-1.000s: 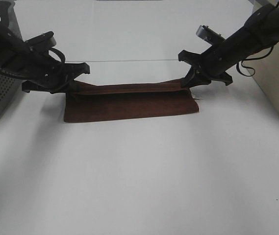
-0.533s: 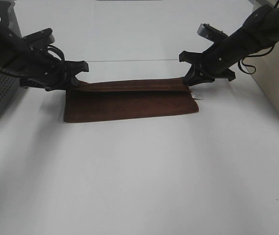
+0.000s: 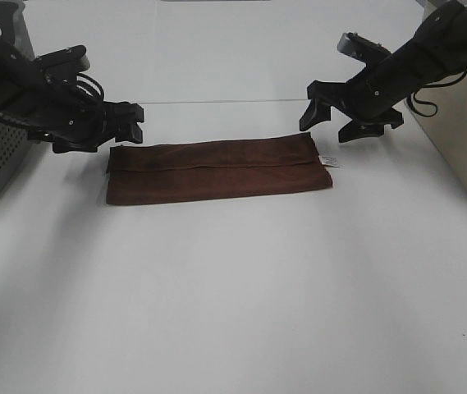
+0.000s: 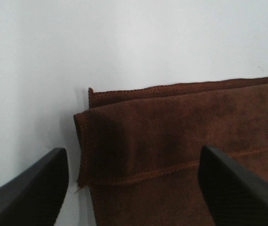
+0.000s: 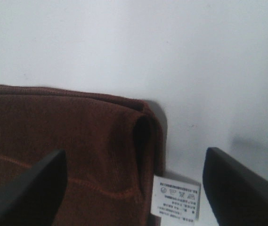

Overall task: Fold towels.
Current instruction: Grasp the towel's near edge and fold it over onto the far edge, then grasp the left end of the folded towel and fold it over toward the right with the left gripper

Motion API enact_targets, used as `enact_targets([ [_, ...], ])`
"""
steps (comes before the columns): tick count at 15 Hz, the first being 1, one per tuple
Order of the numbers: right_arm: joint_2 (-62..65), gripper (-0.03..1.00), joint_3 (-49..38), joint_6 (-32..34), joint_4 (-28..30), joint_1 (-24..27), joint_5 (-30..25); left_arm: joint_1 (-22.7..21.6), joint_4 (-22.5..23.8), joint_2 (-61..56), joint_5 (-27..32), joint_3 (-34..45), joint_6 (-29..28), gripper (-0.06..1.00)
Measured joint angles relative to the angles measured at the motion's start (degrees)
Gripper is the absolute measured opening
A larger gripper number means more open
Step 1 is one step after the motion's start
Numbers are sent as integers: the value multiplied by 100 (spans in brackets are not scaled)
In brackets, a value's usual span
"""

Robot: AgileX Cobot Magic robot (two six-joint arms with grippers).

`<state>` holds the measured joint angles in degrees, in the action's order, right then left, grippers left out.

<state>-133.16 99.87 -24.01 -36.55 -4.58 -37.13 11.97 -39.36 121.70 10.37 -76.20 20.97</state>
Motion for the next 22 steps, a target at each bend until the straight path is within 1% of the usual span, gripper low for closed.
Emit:
enact_targets([
  [2, 201, 77, 6, 149, 355, 0, -264, -120, 149, -103, 264, 0, -63, 71],
  [4, 281, 77, 6, 670, 894, 0, -630, -286, 201, 6, 619, 0, -453, 71],
  [6, 292, 77, 6, 1203, 1450, 0, -1157, -298, 149, 172, 762, 0, -579, 71],
  [8, 292, 77, 6, 1352, 1604, 0, -1387, -298, -183, 281, 756, 0, -579, 71],
  [10, 292, 77, 6, 1369, 1633, 0, -1450, -298, -390, 470, 779, -149, -584, 71],
  [11, 292, 77, 6, 1375, 1633, 0, -1455, -298, -510, 596, 963, -378, -584, 71],
  [13, 292, 77, 6, 1375, 1644, 0, -1467, -286, -699, 837, 1513, -859, -584, 71],
  [14, 292, 77, 6, 1375, 1650, 0, -1467, -281, -728, 951, 1765, -1089, -584, 68],
  [15, 292, 77, 6, 1375, 1650, 0, -1467, -269, -716, 1026, 1988, -1232, -596, 60],
  [16, 292, 77, 6, 1375, 1667, 0, -1467, -269, -625, 1066, 2120, -1295, -619, 46],
  [18, 292, 77, 6, 1375, 1673, 0, -1467, -269, -395, 1083, 2235, -1364, -745, 16],
  [19, 292, 77, 6, 1375, 1673, 0, -1467, -269, -223, 1054, 2252, -1369, -848, 6],
  [20, 292, 77, 6, 1375, 1679, 0, -1467, -292, -6, 997, 2269, -1369, -980, 4],
  [22, 292, 77, 6, 1375, 1707, 0, -1467, -384, 493, 796, 2343, -1450, -1301, 4],
])
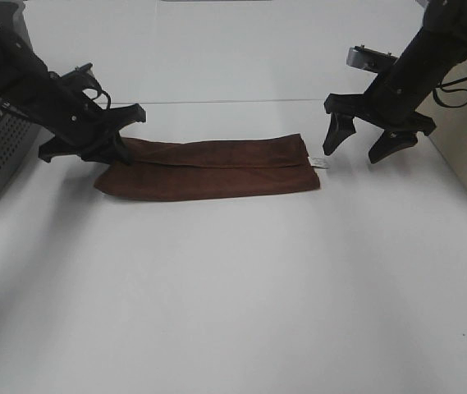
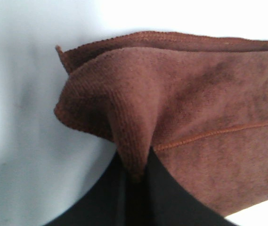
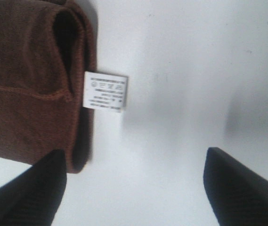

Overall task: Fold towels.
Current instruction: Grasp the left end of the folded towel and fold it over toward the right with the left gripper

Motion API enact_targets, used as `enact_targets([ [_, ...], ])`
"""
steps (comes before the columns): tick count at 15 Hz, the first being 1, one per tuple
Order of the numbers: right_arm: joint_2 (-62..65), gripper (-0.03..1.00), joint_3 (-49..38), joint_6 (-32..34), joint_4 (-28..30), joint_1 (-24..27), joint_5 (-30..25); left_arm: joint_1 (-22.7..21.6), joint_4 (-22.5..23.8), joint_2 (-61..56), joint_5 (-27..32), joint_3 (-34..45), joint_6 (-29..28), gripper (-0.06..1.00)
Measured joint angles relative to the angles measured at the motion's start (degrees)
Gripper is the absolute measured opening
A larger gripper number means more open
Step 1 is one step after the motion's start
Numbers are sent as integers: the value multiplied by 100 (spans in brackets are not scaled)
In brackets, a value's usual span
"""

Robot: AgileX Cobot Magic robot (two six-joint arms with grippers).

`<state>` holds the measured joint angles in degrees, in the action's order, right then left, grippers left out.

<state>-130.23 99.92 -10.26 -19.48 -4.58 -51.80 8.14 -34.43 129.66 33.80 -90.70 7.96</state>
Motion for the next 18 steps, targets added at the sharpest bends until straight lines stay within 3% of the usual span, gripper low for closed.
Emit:
enact_targets([
  [3, 0, 77, 0, 0, 6, 0, 0, -103, 911, -344, 298, -372, -579, 4],
  [5, 0, 77, 0, 0, 6, 0, 0, -63, 1106, -367, 613, -716, -974, 4],
  [11, 0, 77, 0, 0, 6, 0, 0, 556, -6, -241, 653, -1295, -968, 4],
  [12, 0, 77, 0, 0, 6, 0, 0, 882, -246, 29, 521, -1524, -940, 4],
  [15, 0, 77, 0, 0, 11, 0, 0, 1306, -281, 470, 401, -1937, -928, 10],
  [18, 0, 77, 0, 6, 11, 0, 0, 1536, -372, 779, 40, -2091, -1071, 26],
])
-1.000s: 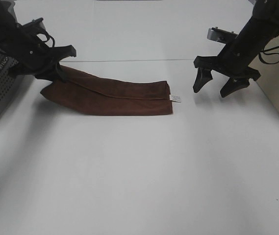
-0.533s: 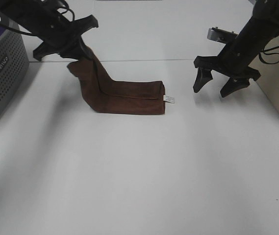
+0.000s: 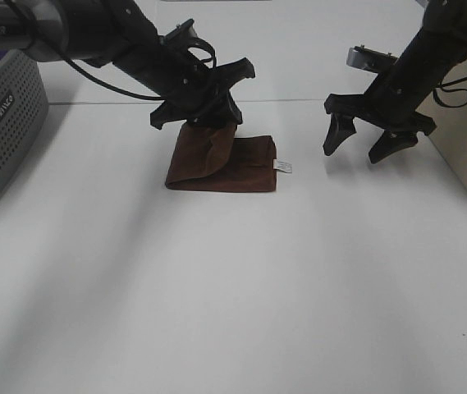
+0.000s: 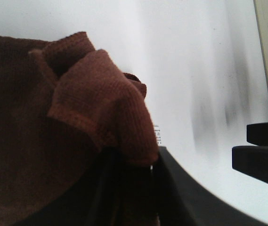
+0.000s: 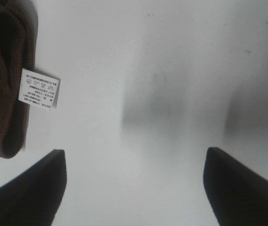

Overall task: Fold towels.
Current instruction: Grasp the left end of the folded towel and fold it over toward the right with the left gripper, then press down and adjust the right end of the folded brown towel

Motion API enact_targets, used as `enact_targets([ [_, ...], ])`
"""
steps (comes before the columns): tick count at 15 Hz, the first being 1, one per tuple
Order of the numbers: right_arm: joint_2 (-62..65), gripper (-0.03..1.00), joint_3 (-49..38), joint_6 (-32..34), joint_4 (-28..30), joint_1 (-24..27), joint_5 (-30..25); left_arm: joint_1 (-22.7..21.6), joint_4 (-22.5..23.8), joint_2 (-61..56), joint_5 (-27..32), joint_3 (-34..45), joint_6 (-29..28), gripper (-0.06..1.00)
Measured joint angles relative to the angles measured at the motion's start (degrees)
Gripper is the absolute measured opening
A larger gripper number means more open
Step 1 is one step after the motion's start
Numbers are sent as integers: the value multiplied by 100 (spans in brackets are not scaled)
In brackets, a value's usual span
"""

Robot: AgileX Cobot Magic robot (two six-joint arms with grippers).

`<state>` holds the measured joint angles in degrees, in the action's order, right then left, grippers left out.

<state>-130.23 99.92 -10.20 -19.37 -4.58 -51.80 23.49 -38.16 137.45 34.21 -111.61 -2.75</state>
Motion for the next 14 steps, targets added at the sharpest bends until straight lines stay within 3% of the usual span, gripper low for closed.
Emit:
enact_targets([
  [4, 0, 77, 0, 0, 0, 0, -11, 63, -327, 115, -212, 0, -29, 39],
  [8, 0, 77, 0, -17, -252, 0, -34, 40, -590, 103, -29, -11, 516, 57],
  [12, 0, 77, 6, -848, -1702, 0, -321, -384, 155, -195, 132, -29, 607, 59],
  [14, 0, 77, 11, -1713, -3203, -29, -424, -665, 493, -298, 361, -63, 607, 60],
])
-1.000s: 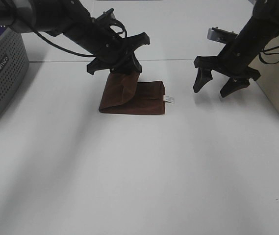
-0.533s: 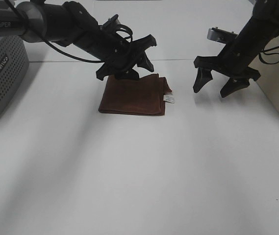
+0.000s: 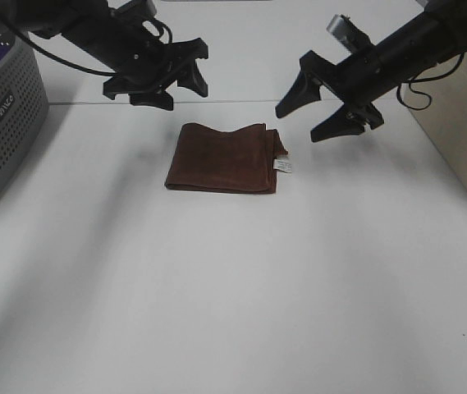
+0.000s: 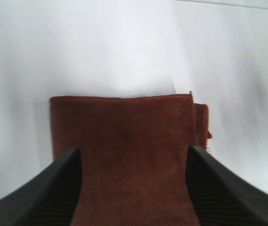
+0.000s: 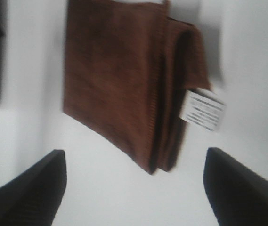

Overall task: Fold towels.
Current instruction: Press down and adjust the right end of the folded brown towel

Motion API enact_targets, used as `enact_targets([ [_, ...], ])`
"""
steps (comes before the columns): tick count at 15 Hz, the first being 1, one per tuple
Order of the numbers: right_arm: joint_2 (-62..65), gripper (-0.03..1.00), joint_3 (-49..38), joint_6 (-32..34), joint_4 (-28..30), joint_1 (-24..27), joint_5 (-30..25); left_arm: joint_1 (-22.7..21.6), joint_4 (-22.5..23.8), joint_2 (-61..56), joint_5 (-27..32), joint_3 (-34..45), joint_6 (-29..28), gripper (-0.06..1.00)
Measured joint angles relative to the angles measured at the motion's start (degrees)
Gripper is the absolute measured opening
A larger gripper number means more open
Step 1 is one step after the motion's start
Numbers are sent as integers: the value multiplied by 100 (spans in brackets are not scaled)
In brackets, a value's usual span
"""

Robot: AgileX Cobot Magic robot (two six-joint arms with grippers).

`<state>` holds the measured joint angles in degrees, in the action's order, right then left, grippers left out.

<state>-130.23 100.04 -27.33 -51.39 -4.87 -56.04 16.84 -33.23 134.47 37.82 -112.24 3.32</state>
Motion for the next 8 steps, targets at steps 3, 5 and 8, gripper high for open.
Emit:
enact_targets([
  [3, -74, 77, 17, -521, -1186, -132, 0, -115, 332, 0, 281, 0, 6, 60],
  [5, -390, 77, 80, -888, -1839, -229, 6, -115, 573, 0, 309, 0, 6, 60],
  [8, -859, 77, 355, -1077, -2217, -332, 86, -115, 665, 0, 395, 0, 6, 60],
])
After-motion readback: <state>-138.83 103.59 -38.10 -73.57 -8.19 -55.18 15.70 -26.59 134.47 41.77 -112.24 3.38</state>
